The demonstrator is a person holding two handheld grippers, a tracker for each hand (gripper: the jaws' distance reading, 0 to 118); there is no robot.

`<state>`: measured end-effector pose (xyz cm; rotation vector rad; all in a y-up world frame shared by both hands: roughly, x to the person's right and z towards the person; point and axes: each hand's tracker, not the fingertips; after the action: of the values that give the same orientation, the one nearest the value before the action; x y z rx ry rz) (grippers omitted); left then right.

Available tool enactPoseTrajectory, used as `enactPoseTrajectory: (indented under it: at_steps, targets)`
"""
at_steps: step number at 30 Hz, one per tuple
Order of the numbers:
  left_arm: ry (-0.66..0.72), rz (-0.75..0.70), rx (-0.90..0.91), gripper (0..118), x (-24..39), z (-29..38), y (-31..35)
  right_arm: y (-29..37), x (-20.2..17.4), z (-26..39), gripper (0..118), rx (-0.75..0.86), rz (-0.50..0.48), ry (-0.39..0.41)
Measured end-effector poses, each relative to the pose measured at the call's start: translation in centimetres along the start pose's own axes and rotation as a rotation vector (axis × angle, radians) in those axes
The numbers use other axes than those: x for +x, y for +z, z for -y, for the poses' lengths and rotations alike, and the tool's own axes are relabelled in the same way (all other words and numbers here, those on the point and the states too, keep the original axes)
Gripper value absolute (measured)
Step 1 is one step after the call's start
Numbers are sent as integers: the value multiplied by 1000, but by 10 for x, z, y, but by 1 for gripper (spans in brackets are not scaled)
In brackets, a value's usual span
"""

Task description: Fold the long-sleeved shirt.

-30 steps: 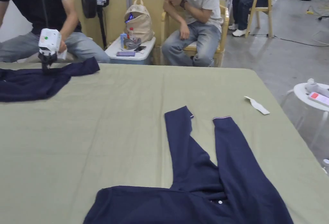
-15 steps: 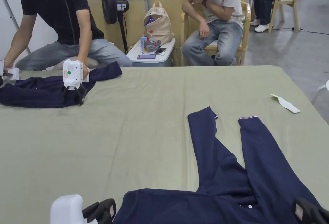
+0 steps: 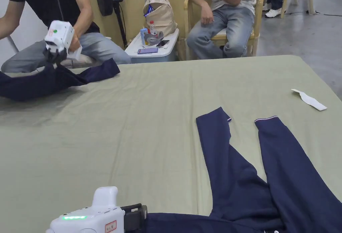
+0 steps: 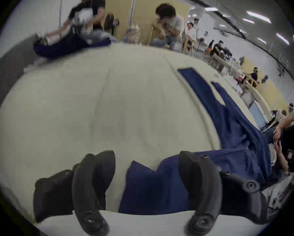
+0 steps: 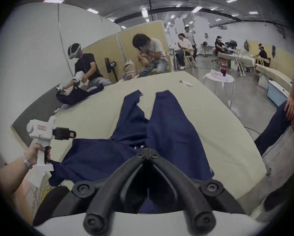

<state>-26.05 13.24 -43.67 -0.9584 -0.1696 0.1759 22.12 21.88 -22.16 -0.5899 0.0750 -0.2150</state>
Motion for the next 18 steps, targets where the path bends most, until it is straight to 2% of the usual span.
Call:
enactPoseTrajectory:
  at_steps: [2,3,4,5,6,7,8,11,14,16,18]
  targets:
    - [30,9,-128,73,-1,14,-25,-1,9,3,0,-15,35,-12]
    - [4,-11,-167,71,5,22,-31,-1,13,5,0,-26,51,-10]
    - [-119,-89,53,63,16,27,-12,0,16,6,0,-32,67,-8]
    - [-97,-119,-34,56,20,27,-19,0,20,8,0,-41,85,-8]
    - [-97,-179,-5,48,25,29,-17,0,23,9,0,-49,98,-14]
    - [-68,-144,-13,16,25,26,-17,1,27,11,0,-53,108,-21]
    - [-62,-171,-10,5,26,24,-14,2,30,13,0,-54,120,-30]
    - [2,-96,-50,5,17,15,7,9,39,12,0,-51,156,-50]
    - [-47,-103,163,5,33,17,79,27,49,11,0,-21,225,-27]
    - [-10,-42,270,5,38,15,133,42,54,10,1,4,240,-21]
    - [-30,-2,370,5,50,24,187,51,59,14,1,22,253,-5]
